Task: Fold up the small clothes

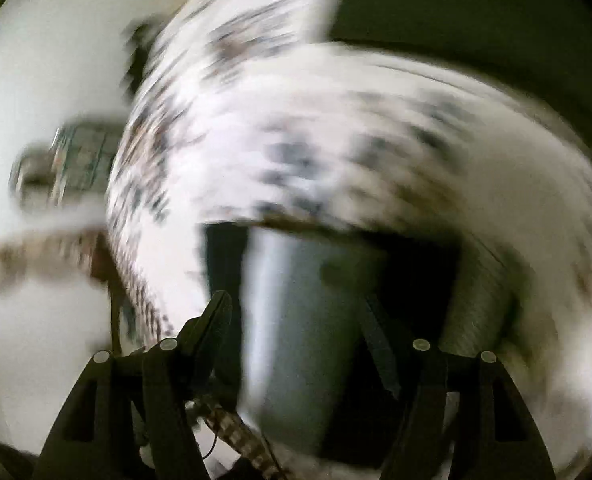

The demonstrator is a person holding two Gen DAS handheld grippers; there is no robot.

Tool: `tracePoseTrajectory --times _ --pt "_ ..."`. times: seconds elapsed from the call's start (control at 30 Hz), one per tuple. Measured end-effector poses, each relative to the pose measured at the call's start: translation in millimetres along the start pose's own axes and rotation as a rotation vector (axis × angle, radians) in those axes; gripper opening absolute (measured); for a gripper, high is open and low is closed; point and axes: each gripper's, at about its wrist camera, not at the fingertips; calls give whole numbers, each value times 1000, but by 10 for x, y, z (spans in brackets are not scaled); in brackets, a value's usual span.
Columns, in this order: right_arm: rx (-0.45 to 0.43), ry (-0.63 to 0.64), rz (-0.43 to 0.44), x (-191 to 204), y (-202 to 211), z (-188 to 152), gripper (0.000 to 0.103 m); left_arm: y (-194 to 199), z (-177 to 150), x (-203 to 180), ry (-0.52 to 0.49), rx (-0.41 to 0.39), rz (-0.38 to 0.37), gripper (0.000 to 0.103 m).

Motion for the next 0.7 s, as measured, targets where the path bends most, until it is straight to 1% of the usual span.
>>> tracePoseTrajectory --times 0.07,0.1,0.13,0.17,0.2,0.23,0.27,0.3,0.33,0.37,0.4,0.43,0.53,0.57,0.6,0.63,0.67,0.7 --pt "102 97 -19 227 -456 315 68 8 -17 -9 -6 -7 3 40" --pt "183 152 -21 343 -816 454 68 2 -19 -39 -11 -11 2 38" --pt "243 187 -38 414 -1085 549 67 5 -23 -46 -16 -15 3 37" --pt "289 204 -46 456 -1262 601 67 5 -33 -55 -24 -22 5 32" --pt "395 216 -43 489 -1537 608 66 -5 -34 -101 -30 -26 3 28" --pt "479 214 -70 490 -1741 607 53 -7 -44 -111 -36 -31 5 24" --pt "501 237 -117 511 -1836 599 24 -6 -59 -120 -44 -39 9 20" --pt "493 258 -152 492 -1867 605 20 -11 -62 -134 -48 -45 6 18" --pt "473 222 -173 435 -1885 651 17 -7 -82 -137 -49 -55 3 18" --pt "454 174 -161 386 -1851 675 15 -8 -98 -131 -43 -60 -2 17" --pt "418 95 -138 284 -1808 735 14 -15 -107 -121 -34 -64 -9 17" --pt "388 61 -133 227 -1789 767 14 -15 -113 -110 -26 -68 -12 17" --pt "392 24 -98 141 -1842 716 16 -32 -120 -80 9 -38 -27 17" --pt "386 14 -87 124 -1834 695 20 -15 -92 -54 36 -17 -40 20" --pt "384 -10 -45 105 -1755 668 24 5 -51 -29 60 4 -47 22" --pt "379 -24 -16 102 -1661 679 42 26 -13 -1 76 19 -43 24" --pt "345 -37 9 73 -1465 635 59 72 37 9 84 27 -36 25" --pt "306 -43 26 48 -1316 612 66 122 84 11 80 19 -29 33"
Point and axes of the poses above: each gripper's, at about its wrist camera, not at the fingertips, and y roughly against the way its jaws point, x to its left, z to its top, and after that the axes turned 14 degrees about z, right-handed
